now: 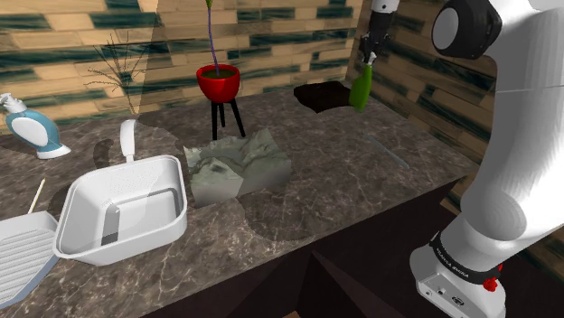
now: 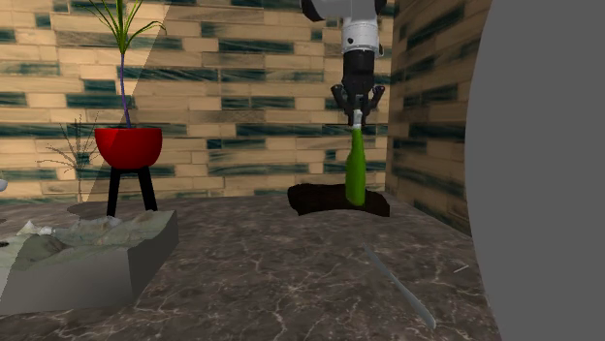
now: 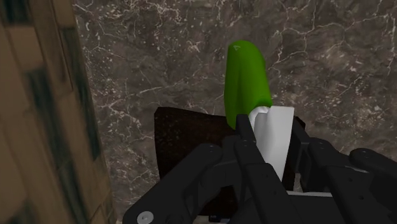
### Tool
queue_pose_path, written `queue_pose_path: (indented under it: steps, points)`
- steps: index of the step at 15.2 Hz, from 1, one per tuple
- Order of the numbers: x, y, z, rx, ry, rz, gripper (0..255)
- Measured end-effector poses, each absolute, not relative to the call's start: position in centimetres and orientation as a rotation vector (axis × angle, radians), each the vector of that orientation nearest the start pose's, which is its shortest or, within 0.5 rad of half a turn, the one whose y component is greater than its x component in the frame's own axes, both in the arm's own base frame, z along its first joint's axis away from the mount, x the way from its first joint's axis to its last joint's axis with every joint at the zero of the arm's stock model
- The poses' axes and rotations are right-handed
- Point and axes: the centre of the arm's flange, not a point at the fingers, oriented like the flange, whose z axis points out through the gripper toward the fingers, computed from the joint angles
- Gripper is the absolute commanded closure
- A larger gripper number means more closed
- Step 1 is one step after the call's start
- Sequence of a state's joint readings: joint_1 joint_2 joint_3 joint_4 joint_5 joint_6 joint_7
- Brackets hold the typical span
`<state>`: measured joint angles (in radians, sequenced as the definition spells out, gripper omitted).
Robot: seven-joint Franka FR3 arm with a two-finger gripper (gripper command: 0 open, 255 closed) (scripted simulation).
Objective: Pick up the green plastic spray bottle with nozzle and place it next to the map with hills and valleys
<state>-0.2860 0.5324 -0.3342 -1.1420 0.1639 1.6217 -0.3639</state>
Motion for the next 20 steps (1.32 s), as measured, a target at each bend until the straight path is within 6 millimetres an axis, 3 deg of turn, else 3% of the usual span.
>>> queue_pose_path:
  steps: [15, 20]
  points:
    - [61.5, -34.3, 58.8, -3.113, 0.355, 0.038, 255]
    - [59.7, -29.6, 60.2, -3.113, 0.354, 0.041, 255]
